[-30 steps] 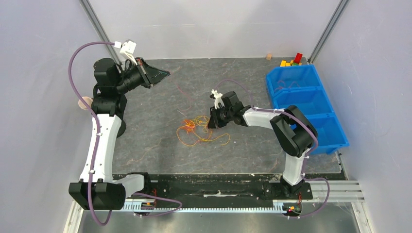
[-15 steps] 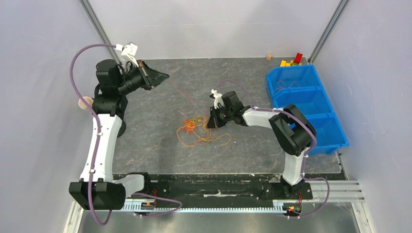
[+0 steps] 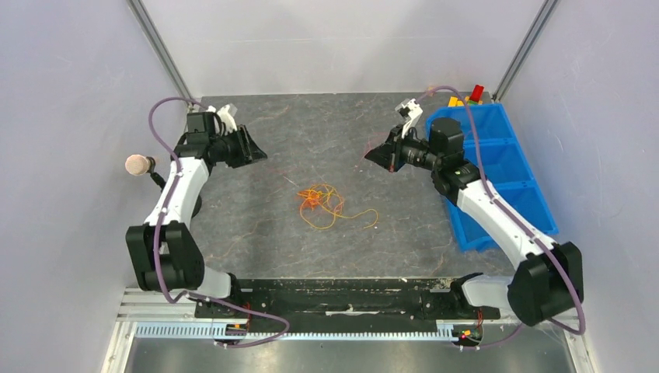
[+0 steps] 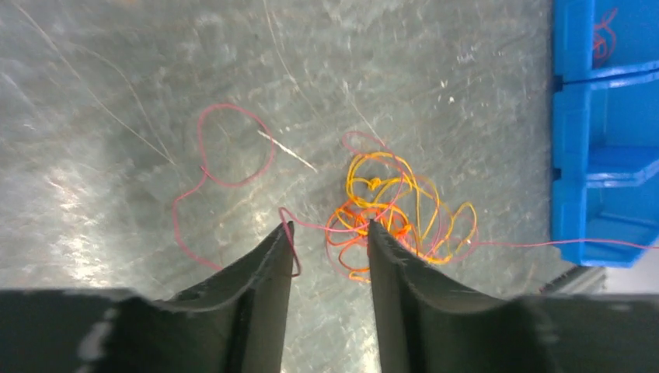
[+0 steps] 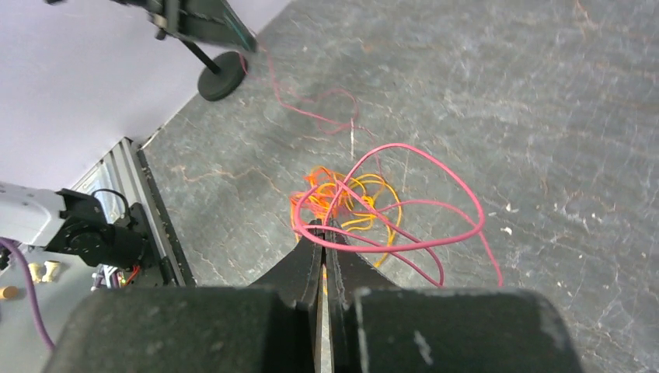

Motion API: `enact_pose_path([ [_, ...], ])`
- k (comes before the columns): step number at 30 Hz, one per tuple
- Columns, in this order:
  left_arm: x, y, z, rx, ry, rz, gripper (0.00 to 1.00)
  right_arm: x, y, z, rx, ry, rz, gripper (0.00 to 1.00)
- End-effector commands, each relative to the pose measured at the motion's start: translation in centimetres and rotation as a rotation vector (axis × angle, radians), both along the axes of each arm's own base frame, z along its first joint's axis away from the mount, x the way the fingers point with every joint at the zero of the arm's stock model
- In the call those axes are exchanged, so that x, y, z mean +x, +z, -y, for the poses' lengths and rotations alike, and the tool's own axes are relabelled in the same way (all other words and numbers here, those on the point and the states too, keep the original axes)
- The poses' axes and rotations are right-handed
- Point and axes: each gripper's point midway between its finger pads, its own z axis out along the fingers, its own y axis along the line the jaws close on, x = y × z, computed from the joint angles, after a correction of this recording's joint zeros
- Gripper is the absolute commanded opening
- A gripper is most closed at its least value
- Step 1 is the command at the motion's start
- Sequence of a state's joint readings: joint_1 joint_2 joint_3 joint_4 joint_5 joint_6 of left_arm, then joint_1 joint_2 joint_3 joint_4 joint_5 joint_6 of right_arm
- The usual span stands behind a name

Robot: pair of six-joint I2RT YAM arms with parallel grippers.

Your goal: Untangle the cables

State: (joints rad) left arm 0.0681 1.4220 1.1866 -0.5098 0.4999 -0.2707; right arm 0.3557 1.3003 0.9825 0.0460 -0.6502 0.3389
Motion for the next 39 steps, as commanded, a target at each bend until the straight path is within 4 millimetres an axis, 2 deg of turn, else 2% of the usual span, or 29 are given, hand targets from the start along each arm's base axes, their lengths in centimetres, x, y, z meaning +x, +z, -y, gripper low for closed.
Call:
enact_pose_path([
  [1,-1.8,3.0,2.8,-0.026,-0.268,0.169,0.57,-1.1,5.8,0.1,0.056,0.027,0.159,0.00],
  [3,-3.6,6.0,5.5,-0.070,-0.414,0.339,0.72,-1.2,7.5,0.2,0.082,0.013,0.183,0.00],
  [4,-4.3,7.0,6.4,-0.067,-0.462,0.417,0.74,-1.2,8.3,0.2,0.097,0.010,0.190,0.00],
  [5,-5.5,7.6,8.2,-0.068,-0.533,0.485,0.75,-1.3,8.8,0.1,0.114,0.012,0.184,0.00],
  [7,-7.1,7.5,10.3,-0.062,-0.625,0.547,0.75,-1.2,10.2,-0.1,0.146,0.008,0.181,0.00],
  [11,-8.2,4.5,14.8,0.004,-0.749,0.555,0.77,-1.3,13.5,-0.4,0.221,0.008,0.190,0.00],
  [16,-7.0,-0.9,19.2,0.063,-0.826,0.462,0.78,-1.4,18.1,-0.7,0.317,0.020,0.212,0.00],
  [18,-6.2,-3.7,19.7,0.095,-0.817,0.390,0.78,-1.5,20.3,-0.6,0.348,0.020,0.235,0.00],
  [20,-6.2,-6.6,19.6,0.118,-0.843,0.327,0.78,-1.5,22.5,-0.1,0.379,0.004,0.261,0.00],
  [24,-6.2,-11.4,16.8,0.248,-0.805,0.182,0.50,-0.9,28.5,3.0,0.451,-0.075,0.351,0.00],
  [26,-6.3,-12.7,15.0,0.283,-0.769,0.121,0.44,-0.7,31.6,5.1,0.492,-0.127,0.404,0.00],
  [29,-6.4,-14.1,12.6,0.290,-0.718,0.027,0.46,-0.4,35.7,8.7,0.560,-0.195,0.465,0.00],
  [33,-6.4,-15.5,10.4,0.344,-0.690,-0.035,0.53,-0.2,39.6,13.6,0.645,-0.270,0.517,0.00],
  [36,-6.2,-16.2,9.3,0.368,-0.665,-0.065,0.53,0.4,41.1,16.9,0.684,-0.323,0.525,0.00],
  [39,-6.1,-16.8,8.4,0.368,-0.644,-0.097,0.53,1.1,41.6,19.7,0.699,-0.377,0.534,0.00],
])
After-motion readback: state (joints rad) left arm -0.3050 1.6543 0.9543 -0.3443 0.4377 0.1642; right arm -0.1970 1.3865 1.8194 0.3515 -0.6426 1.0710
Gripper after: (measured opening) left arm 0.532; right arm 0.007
